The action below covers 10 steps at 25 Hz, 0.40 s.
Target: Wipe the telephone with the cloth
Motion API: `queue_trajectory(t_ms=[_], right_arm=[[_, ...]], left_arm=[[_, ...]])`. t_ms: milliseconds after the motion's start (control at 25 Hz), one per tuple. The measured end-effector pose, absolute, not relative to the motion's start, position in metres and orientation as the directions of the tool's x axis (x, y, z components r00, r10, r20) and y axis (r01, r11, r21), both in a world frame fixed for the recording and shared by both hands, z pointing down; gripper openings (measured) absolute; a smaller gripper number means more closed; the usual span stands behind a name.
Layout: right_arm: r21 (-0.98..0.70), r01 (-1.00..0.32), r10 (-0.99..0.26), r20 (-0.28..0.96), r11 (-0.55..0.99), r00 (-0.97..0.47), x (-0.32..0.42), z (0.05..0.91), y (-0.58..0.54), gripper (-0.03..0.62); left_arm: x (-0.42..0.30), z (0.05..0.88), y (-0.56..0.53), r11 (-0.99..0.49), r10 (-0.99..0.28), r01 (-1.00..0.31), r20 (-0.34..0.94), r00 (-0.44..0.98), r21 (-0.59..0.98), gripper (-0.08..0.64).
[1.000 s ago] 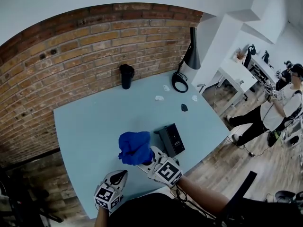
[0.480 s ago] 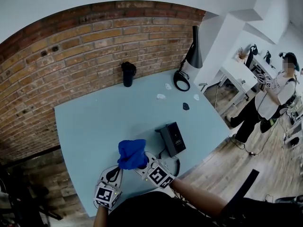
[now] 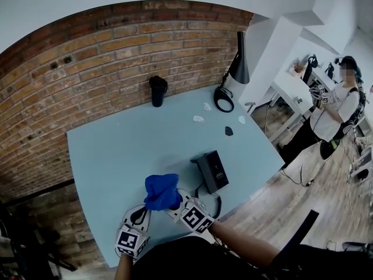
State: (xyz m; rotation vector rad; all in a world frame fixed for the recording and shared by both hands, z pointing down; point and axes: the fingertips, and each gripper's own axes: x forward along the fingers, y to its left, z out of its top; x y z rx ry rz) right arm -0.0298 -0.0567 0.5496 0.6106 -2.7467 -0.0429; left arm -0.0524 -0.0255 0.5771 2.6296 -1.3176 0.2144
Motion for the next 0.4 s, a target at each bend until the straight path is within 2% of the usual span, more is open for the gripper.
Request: queue_trajectory(t_ms=[400], right_arm=[[0.101,-0.396,-0.408,0.289,0.913,-0.866,-0.0314,0.5434,-0.0559,0.164]], left_arm=[[-0.0486,0.5760,-0.0239,-0.591,-0.771,-0.800,0.218,0.598,0.101,0.000]])
